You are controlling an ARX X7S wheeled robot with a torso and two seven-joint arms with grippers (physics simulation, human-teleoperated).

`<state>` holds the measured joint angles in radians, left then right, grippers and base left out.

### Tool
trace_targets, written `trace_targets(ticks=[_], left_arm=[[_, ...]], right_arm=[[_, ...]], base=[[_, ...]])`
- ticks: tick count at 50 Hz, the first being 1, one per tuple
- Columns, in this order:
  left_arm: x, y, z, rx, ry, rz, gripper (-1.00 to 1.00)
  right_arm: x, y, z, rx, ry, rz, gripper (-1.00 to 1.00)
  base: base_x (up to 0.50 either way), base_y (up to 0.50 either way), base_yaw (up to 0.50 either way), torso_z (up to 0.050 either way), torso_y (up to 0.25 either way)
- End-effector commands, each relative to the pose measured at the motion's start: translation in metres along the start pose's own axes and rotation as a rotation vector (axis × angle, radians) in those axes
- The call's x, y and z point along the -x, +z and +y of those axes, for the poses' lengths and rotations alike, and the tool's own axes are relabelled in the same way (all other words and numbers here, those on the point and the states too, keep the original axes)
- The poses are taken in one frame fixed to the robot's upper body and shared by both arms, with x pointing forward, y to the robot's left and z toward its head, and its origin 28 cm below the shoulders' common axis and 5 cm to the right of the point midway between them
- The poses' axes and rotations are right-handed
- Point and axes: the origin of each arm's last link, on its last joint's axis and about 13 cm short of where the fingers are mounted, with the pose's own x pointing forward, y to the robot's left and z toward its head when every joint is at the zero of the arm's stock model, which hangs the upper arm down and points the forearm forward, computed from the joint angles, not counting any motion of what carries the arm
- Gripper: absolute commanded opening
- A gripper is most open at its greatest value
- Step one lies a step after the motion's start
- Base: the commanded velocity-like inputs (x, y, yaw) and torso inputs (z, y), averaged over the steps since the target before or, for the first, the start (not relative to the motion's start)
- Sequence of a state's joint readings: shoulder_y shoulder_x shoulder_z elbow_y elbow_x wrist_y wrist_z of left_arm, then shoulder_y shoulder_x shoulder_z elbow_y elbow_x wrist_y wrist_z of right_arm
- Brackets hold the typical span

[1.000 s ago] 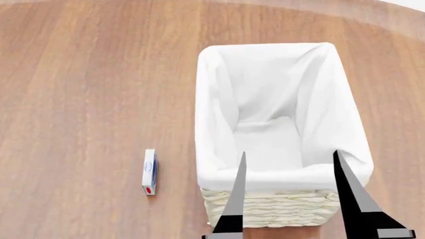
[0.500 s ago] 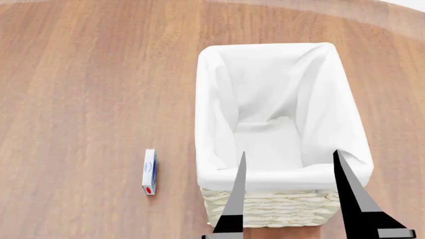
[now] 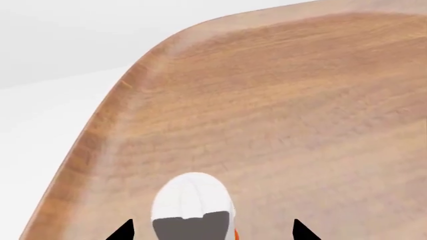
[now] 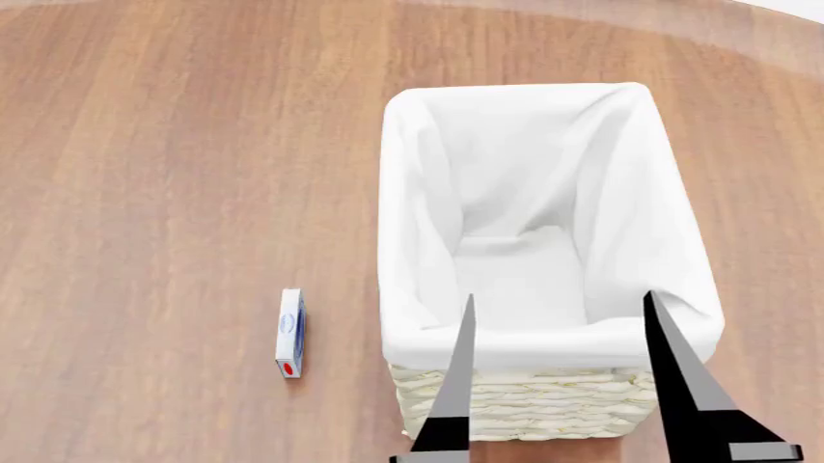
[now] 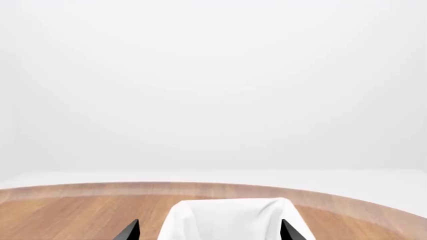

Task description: Pick up the ketchup, and put it in the basket.

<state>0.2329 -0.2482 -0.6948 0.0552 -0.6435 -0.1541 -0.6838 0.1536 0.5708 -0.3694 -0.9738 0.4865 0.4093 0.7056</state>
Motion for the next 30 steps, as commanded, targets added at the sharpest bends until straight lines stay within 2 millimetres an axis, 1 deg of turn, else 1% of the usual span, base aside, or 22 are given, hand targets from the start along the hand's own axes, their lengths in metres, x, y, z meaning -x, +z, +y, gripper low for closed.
trace_targets(ticks=[1,12,13,21,30], left_arm=[[-0.0071,-0.0066,0.0043,0.033,0.058,0.029,1.0],[-0.0076,-0.0031,0.0035,0.021,0.063,0.004,1.0],[-0.0069,-0.002,0.004,0.017,0.075,-0.02,-1.0],[-0.0082,-0.0032,0.0055,0.019,0.076,-0.015,-1.0],[-0.0061,0.001,0.0076,0.018,0.086,-0.023,-1.0]], right_arm=[[-0.0049,0.0002,-0.0008,0.0,-0.002,-0.025,1.0],[-0.0049,0.0003,-0.001,0.001,-0.004,-0.025,1.0],[-0.005,0.0001,-0.0012,0.001,-0.005,-0.025,1.0],[-0.0051,-0.0011,-0.0011,-0.002,-0.006,-0.02,1.0],[-0.0051,-0.0015,-0.0007,-0.004,-0.005,-0.018,1.0]], base=[[0.0,0.0,0.0,0.0,0.0],[0.0,0.0,0.0,0.0,0.0],[0.0,0.0,0.0,0.0,0.0],[0.0,0.0,0.0,0.0,0.0],[0.0,0.0,0.0,0.0,0.0]])
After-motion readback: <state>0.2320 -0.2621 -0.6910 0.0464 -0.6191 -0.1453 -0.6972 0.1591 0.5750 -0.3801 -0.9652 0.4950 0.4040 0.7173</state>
